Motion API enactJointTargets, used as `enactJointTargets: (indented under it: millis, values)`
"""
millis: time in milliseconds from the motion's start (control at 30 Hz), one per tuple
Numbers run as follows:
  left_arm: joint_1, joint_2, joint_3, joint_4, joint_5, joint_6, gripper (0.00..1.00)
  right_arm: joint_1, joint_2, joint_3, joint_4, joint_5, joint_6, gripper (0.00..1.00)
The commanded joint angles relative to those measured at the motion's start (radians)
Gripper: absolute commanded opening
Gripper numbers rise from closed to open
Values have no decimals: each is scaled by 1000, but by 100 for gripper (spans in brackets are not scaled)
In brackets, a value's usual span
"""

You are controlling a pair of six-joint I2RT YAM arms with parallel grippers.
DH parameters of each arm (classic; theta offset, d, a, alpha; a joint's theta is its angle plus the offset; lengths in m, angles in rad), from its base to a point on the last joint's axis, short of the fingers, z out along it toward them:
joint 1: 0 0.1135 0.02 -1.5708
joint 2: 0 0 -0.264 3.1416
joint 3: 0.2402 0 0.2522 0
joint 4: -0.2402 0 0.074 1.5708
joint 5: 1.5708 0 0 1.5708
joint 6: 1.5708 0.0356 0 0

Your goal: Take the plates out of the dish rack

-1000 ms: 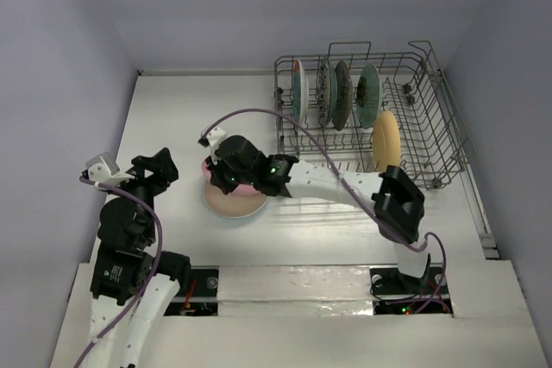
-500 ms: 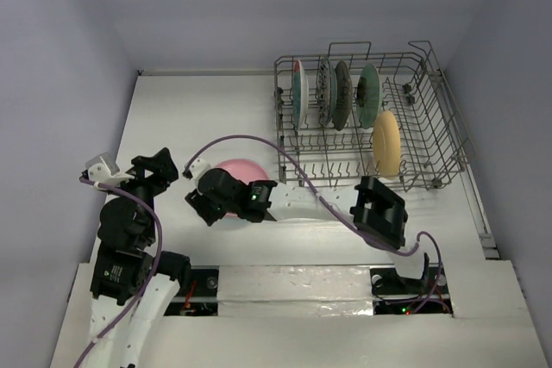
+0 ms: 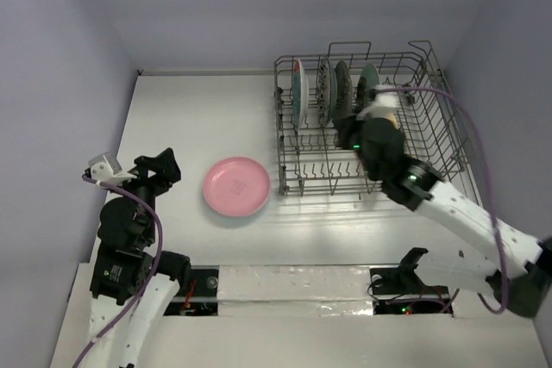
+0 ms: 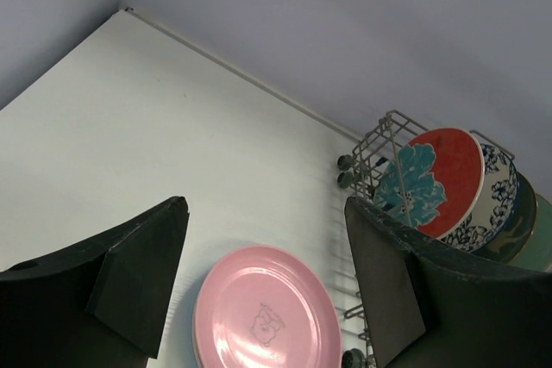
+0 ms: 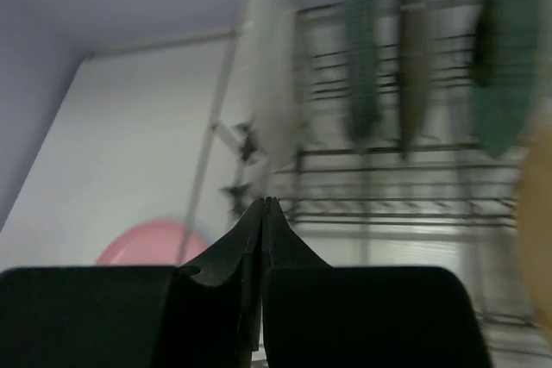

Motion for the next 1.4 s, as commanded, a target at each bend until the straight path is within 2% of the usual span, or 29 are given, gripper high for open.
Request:
enactJointTargets:
  millis: [0,67,100,167,233,367,500,533,600,700,733,800,833,933,967,1133,1367]
  values:
    - [-17,5,23,35,30,6,70,-173,-194,-155,-54,162,126,2]
    - [-17,5,22,38,38,8,70,-253,-352,-218,-63,208,148,14]
    - [-28,7,20,38,47,9,70,-355,-437,-267,-63,188,146,32]
    - [-37,8,17,41,58,11,70,-477,-484,-305,-57,104,131,53]
    - [-37,13,16,44,69,14,70,-638,-491,-330,-51,-73,111,66]
    - [-46,11,12,47,81,20,70,-758,-402,-361,27,-333,94,70]
    - [-46,11,9,44,89,23,70,-798,-334,-384,95,-405,99,66]
    - [-46,10,9,44,90,23,70,-813,-320,-390,108,-418,102,64]
    - [-46,11,8,48,98,25,70,-847,-294,-404,156,-482,109,51]
    - [-46,11,6,50,99,26,70,-847,-285,-422,173,-495,106,50]
    - [-46,10,6,48,99,26,70,-847,-286,-427,194,-495,108,47]
    - [-46,8,6,47,102,25,70,-847,-308,-442,217,-530,111,33]
    - [-46,8,5,48,104,25,70,-847,-316,-442,217,-531,111,22]
    - [-46,10,5,50,110,23,70,-847,-348,-424,207,-537,108,10]
    - [-46,10,5,51,110,22,70,-847,-357,-418,204,-553,106,1]
    - [-46,10,3,52,112,20,70,-847,-400,-352,143,-557,86,0]
    - [-46,16,0,58,126,20,70,-847,-483,-176,12,-556,20,0]
